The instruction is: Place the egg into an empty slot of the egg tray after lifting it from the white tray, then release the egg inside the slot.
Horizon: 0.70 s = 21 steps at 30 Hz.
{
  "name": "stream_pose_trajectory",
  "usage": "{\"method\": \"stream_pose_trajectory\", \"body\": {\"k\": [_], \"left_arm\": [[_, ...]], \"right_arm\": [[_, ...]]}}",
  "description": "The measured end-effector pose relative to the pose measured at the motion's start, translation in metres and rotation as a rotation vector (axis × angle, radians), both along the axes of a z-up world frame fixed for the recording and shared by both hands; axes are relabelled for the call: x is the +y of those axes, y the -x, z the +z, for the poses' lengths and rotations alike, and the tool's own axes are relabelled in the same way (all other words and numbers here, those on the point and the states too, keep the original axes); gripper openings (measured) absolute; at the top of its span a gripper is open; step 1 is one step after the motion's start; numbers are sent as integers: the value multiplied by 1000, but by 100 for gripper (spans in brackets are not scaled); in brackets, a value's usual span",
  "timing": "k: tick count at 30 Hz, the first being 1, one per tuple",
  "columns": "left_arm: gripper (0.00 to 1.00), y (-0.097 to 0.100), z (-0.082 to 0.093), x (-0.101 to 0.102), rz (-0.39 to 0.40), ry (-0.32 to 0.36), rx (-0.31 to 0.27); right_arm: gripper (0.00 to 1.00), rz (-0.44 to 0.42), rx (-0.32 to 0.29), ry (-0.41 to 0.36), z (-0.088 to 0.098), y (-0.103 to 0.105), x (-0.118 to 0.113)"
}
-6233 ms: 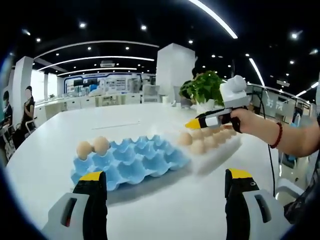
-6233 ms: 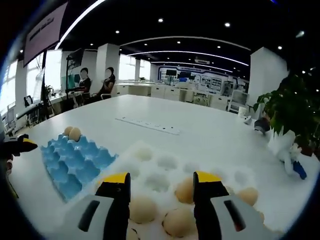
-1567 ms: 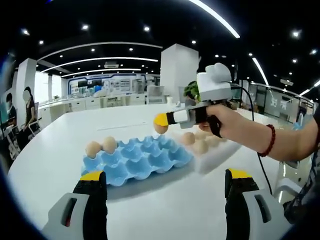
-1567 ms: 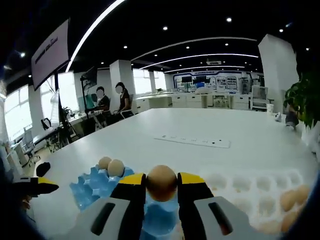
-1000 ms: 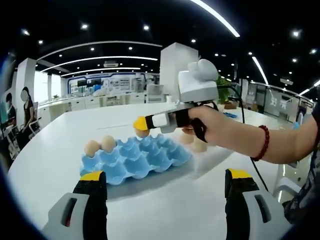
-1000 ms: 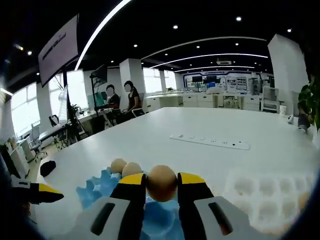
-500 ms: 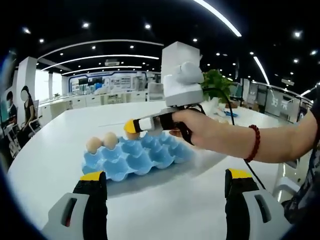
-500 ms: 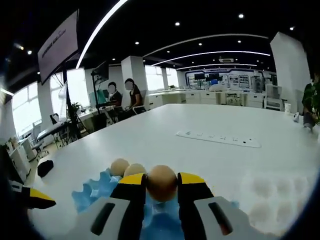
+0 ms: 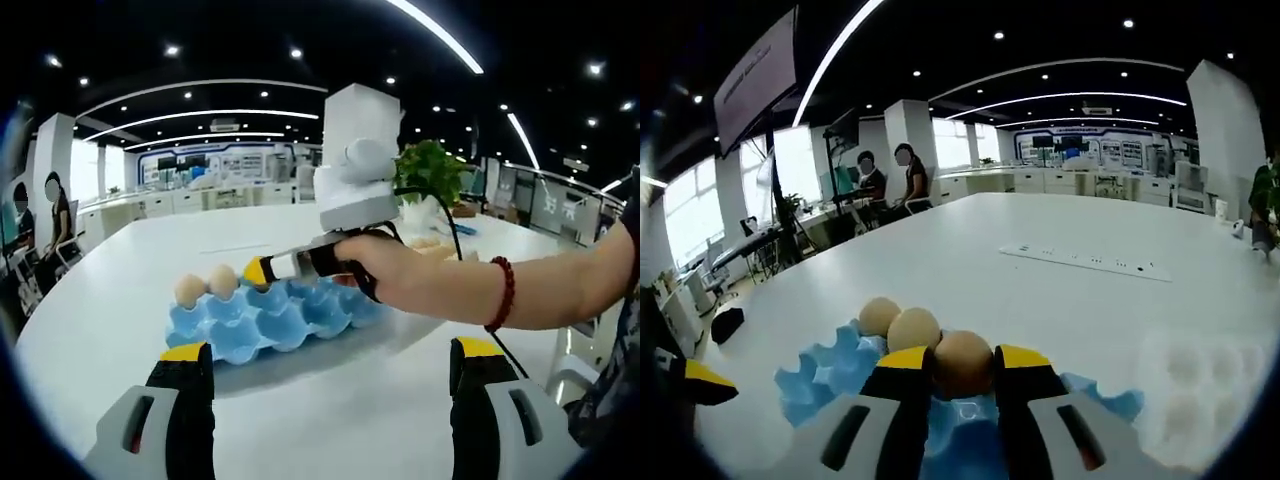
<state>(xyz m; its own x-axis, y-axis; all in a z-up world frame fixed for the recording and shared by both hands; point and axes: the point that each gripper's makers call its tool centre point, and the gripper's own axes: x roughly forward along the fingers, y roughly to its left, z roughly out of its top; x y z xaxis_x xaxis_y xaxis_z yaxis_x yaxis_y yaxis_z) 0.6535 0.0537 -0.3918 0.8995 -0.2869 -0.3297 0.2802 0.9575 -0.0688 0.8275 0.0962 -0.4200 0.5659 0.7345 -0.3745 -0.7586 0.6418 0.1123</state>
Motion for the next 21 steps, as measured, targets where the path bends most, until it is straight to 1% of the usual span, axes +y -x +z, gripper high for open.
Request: {"method": "stream_pose_trajectory", "body": {"k": [2,4,5,8,10,13,17,19,21], "left_arm": [[100,0,0,3,9,2,-1],[100,1,-1,9,21,12,-1],[100,1,-2,10,24,13,1],[100,1,-4,12,32,8,9],[100,1,-4,12,31,13,6],[100,0,-4,11,25,12,6],[100,0,-4,10,25,14,7],[100,0,-4,10,26,16,8],[100,0,-4,9,28,17,4]], "right_arm": [[26,6,-30,11,1,-1,2],[26,11,-37,34,0,3,2],[26,16,-45,44,-1,2,3],[27,14,-43,26,0,-6,7],[27,19,-47,19,0,-1,5],[31,21,-46,11,0,1,3],[34,14,-75,26,1,-3,3],[35,2,-104,33,6,-4,0],[36,6,-112,25,11,-2,-1]]}}
